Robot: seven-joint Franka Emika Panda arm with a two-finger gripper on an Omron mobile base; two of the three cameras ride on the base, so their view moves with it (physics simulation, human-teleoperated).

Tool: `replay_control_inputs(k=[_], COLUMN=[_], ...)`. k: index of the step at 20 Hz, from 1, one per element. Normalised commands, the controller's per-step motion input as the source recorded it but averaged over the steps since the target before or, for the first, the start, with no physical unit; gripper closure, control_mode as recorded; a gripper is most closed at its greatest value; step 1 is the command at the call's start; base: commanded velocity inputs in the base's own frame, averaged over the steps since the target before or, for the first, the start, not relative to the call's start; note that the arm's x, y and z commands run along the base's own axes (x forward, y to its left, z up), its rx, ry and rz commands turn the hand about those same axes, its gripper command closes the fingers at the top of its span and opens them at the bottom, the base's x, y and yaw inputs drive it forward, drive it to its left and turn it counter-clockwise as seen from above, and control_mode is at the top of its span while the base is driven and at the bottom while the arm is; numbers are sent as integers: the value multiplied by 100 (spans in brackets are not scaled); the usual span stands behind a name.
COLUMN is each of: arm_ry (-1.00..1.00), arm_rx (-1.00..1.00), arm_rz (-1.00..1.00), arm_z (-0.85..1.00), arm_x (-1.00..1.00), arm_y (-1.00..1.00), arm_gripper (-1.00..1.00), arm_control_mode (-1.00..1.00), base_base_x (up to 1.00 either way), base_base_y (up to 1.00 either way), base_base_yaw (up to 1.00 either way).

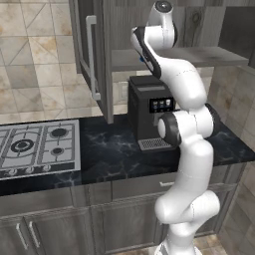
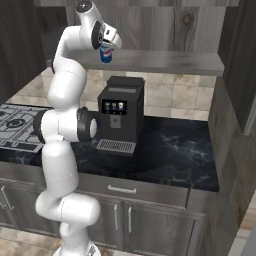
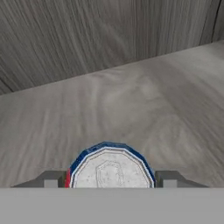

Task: Sort all alcoholic drinks to one cabinet, and non-alcoholic drinks to the other.

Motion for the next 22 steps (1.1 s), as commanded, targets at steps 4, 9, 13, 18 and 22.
replay_control_inputs(k=[4, 9, 13, 18, 22], arm_ry=[-6, -5, -2, 0, 0], arm_rx=[0, 0, 0, 0, 0], arm_rz=[0, 0, 0, 0, 0], arm_z=[0, -1, -24, -40, -42], arm_x=[2, -4, 1, 38, 73], arm_y=[0, 0, 0, 0, 4], arm_gripper=[-100, -100, -100, -100, -100], arm_control_mode=[-100, -100, -100, -100, -100], base_base_x=[0, 0, 0, 0, 0], base_base_y=[0, 0, 0, 0, 0], base_base_yaw=[0, 0, 0, 0, 0])
